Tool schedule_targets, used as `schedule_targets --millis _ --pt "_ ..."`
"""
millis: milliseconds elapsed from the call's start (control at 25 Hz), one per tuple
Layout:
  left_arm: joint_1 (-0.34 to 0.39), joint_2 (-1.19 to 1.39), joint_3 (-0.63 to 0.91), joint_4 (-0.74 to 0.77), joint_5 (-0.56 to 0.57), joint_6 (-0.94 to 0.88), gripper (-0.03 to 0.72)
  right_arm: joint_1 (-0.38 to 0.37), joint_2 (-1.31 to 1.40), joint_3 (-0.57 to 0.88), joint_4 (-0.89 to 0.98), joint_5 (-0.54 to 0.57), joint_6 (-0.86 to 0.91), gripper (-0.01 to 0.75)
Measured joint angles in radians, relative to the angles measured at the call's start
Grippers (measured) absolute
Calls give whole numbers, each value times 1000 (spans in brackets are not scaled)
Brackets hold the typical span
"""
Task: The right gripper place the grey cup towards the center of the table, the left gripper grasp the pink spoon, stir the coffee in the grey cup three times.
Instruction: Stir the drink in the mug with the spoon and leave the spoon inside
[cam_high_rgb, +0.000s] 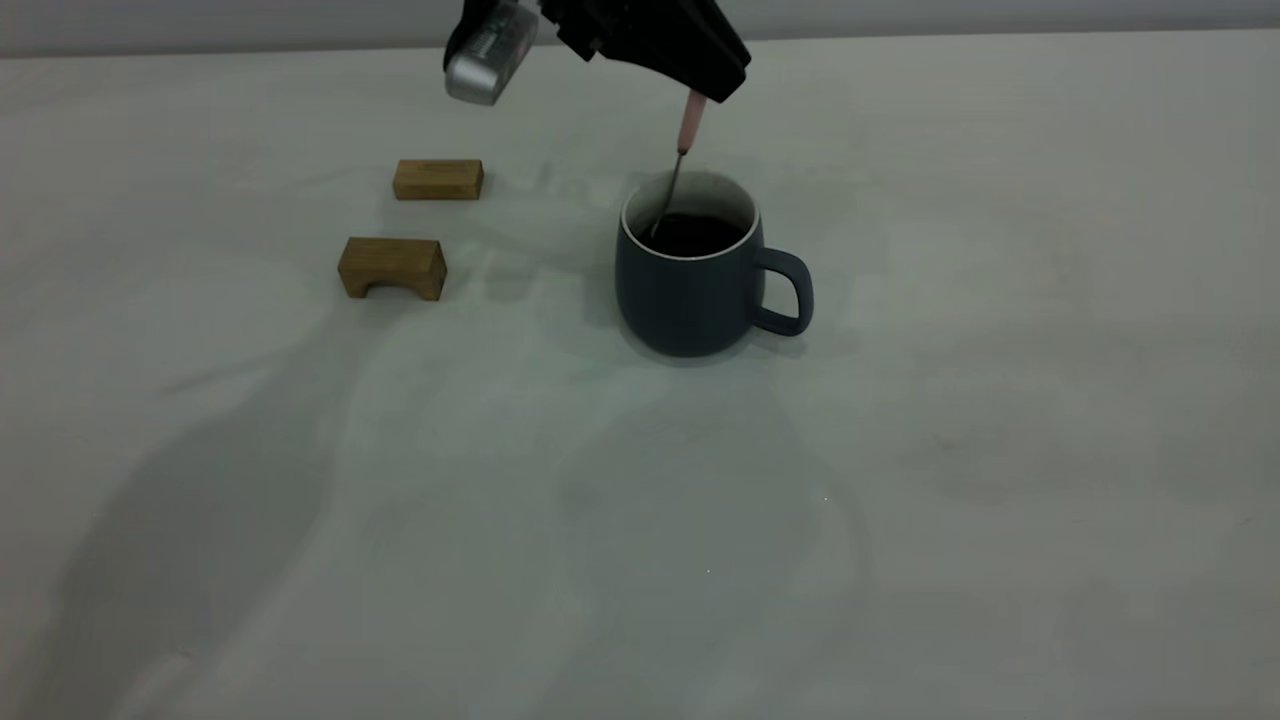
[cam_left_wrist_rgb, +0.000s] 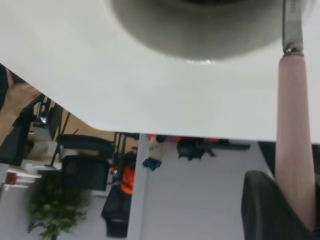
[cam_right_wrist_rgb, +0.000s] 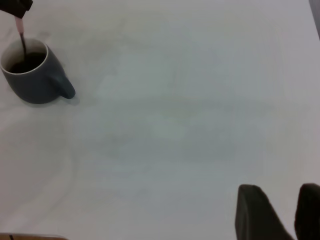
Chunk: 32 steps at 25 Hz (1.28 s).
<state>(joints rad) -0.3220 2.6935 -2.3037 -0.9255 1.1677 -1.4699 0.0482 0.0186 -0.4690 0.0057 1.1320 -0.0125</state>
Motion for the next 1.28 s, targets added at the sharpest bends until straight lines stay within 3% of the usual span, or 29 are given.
schedule_targets --millis 200,320,760,1280 --pt "-9 56 -6 -181 0 108 168 0 0 0 0 0 0 238" --pt "-24 85 -6 -212 0 105 168 0 0 0 0 0 0 238" --pt "-36 1 -7 40 0 -141 168 0 0 0 0 0 1 238" --pt "-67 -2 -8 7 0 182 168 0 0 0 0 0 1 238"
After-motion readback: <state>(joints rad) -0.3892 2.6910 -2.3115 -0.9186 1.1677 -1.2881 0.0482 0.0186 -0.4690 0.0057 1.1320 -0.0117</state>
